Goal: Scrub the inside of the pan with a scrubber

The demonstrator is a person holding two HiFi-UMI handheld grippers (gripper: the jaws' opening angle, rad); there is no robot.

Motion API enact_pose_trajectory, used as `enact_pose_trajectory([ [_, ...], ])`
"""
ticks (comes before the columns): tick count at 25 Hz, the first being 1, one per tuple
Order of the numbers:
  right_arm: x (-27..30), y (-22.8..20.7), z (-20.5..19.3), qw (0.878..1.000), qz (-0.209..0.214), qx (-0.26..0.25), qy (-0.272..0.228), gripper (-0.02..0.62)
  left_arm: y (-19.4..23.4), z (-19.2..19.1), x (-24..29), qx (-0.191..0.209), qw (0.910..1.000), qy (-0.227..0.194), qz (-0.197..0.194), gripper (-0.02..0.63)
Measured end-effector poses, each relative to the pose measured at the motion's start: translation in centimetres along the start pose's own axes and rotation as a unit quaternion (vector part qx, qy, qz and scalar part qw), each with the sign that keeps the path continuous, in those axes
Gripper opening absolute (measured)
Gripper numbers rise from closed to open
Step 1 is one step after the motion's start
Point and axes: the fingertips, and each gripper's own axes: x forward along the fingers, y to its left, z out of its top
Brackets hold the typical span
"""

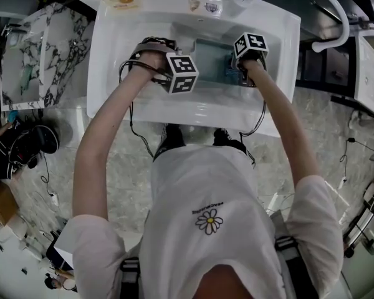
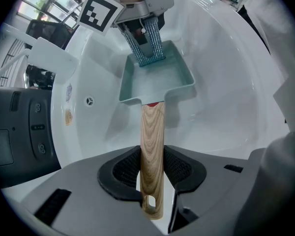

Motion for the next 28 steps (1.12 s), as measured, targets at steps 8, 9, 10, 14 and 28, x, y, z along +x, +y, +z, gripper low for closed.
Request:
enact_pose_trajectory([
  [8,0.1,5.0,0.2,0.997,0.071,0.007,-0.012,0.060,0.0,-0.1,-0.1,0.000,1.0000,-0.001,0.000,0.138],
  [9,0.1,5.6,0.2,0.997,0.078,0.007,-0.013,0.060,0.0,-0.1,-0.1,0.000,1.0000,-0.001,0.000,0.138],
  [10,0.1,6.3,0.3,0.996,0.085,0.007,-0.015,0.060,0.0,-0.1,-0.1,0.000,1.0000,-0.002,0.001,0.138],
  [14,0.2,8.7,0.4,0.994,0.107,0.000,-0.020,0.060,0.0,0.0,0.0,0.000,1.0000,-0.002,0.001,0.138],
  [28,0.4,13.1,0.3,0.987,0.158,0.000,-0.028,0.060,-0.1,0.0,0.0,0.000,1.0000,0.001,0.004,0.137],
])
